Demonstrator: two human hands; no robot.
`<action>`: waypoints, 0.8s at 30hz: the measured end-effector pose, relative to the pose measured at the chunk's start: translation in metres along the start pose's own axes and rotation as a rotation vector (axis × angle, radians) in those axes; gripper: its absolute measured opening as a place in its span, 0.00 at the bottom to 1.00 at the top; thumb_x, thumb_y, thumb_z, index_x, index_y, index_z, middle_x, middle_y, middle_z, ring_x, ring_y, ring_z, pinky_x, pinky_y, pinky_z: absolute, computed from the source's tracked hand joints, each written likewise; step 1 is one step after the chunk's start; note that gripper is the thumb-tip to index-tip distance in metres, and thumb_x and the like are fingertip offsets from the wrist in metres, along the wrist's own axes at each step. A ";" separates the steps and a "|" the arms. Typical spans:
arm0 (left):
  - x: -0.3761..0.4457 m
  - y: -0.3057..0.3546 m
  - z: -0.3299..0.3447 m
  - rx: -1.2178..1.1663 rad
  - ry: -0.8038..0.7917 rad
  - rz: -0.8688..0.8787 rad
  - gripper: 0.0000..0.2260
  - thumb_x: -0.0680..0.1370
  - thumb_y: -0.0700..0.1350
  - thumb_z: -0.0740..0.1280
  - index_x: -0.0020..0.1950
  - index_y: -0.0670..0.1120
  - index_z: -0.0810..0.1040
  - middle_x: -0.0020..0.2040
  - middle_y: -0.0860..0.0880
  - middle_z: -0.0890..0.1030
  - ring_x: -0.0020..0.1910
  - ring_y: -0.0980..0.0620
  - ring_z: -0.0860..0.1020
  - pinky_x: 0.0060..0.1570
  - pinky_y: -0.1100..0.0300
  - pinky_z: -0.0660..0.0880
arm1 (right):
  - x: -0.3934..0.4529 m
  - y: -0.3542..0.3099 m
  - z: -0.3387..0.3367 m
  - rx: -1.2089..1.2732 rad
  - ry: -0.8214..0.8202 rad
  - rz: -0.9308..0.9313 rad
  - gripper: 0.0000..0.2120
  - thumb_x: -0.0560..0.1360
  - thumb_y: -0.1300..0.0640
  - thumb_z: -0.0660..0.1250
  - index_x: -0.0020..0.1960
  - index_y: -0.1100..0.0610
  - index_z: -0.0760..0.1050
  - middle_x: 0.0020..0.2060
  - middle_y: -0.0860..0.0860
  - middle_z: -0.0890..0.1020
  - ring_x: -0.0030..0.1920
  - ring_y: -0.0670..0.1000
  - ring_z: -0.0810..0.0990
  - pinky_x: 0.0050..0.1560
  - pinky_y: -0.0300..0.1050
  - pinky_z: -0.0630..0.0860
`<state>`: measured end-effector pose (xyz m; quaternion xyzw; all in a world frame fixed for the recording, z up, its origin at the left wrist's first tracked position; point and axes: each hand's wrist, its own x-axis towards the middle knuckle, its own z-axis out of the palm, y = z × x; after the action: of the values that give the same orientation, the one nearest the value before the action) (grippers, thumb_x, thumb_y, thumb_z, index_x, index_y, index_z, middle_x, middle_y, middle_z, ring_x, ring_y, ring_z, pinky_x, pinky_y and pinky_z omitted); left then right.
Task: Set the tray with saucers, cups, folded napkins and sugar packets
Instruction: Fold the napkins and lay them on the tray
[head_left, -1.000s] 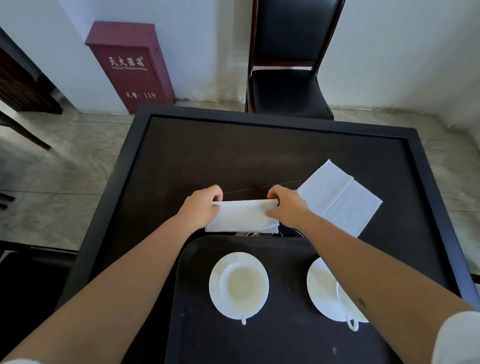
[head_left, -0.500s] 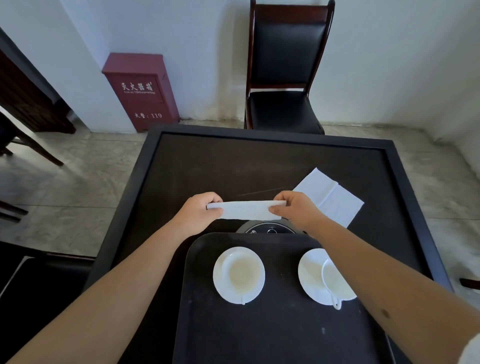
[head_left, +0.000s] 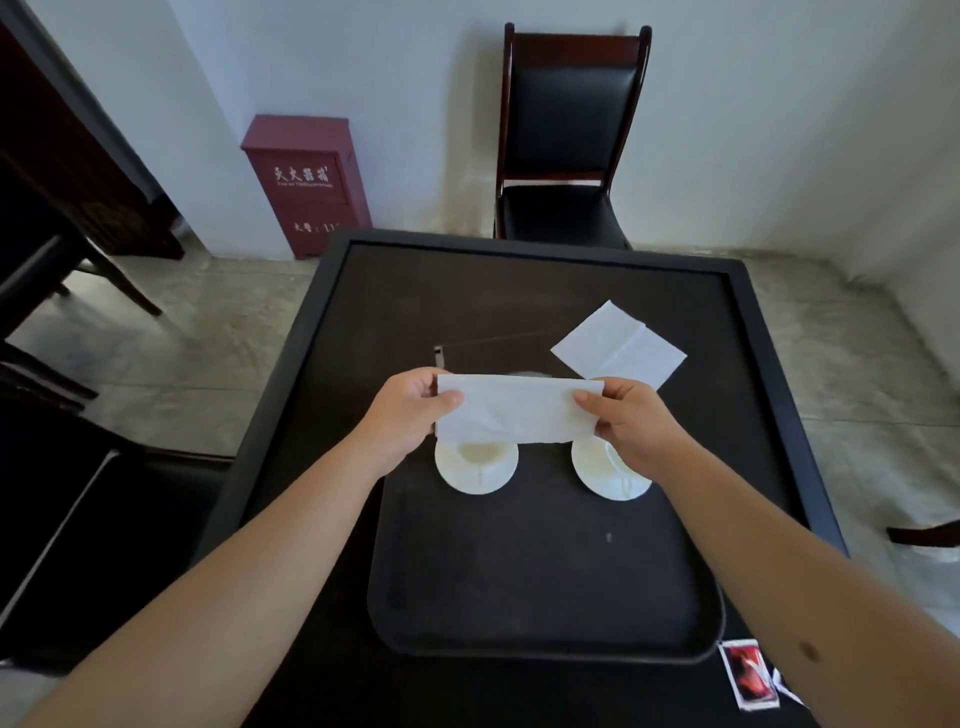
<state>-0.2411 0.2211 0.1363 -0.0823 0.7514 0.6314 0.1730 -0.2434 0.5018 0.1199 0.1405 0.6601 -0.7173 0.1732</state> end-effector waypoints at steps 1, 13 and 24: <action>-0.009 -0.003 0.003 -0.006 -0.003 -0.025 0.05 0.80 0.41 0.67 0.52 0.48 0.81 0.49 0.50 0.85 0.51 0.51 0.83 0.54 0.46 0.80 | -0.010 0.007 0.000 0.002 0.004 0.004 0.07 0.76 0.60 0.69 0.52 0.61 0.82 0.50 0.54 0.85 0.52 0.54 0.84 0.52 0.48 0.80; -0.085 -0.084 0.021 -0.042 -0.025 -0.215 0.06 0.81 0.41 0.65 0.57 0.48 0.78 0.55 0.47 0.81 0.55 0.48 0.81 0.56 0.48 0.80 | -0.086 0.105 0.017 0.022 0.014 0.213 0.09 0.75 0.66 0.69 0.54 0.58 0.79 0.50 0.54 0.84 0.51 0.55 0.84 0.43 0.49 0.82; -0.077 -0.149 0.025 0.012 0.075 -0.371 0.08 0.81 0.40 0.64 0.57 0.50 0.78 0.56 0.48 0.81 0.55 0.48 0.80 0.57 0.45 0.79 | -0.080 0.162 0.034 -0.039 0.136 0.376 0.13 0.77 0.68 0.67 0.54 0.51 0.79 0.54 0.51 0.82 0.54 0.54 0.81 0.46 0.52 0.83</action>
<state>-0.1145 0.2096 0.0234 -0.2418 0.7331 0.5805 0.2588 -0.0999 0.4621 0.0116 0.3060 0.6462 -0.6483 0.2617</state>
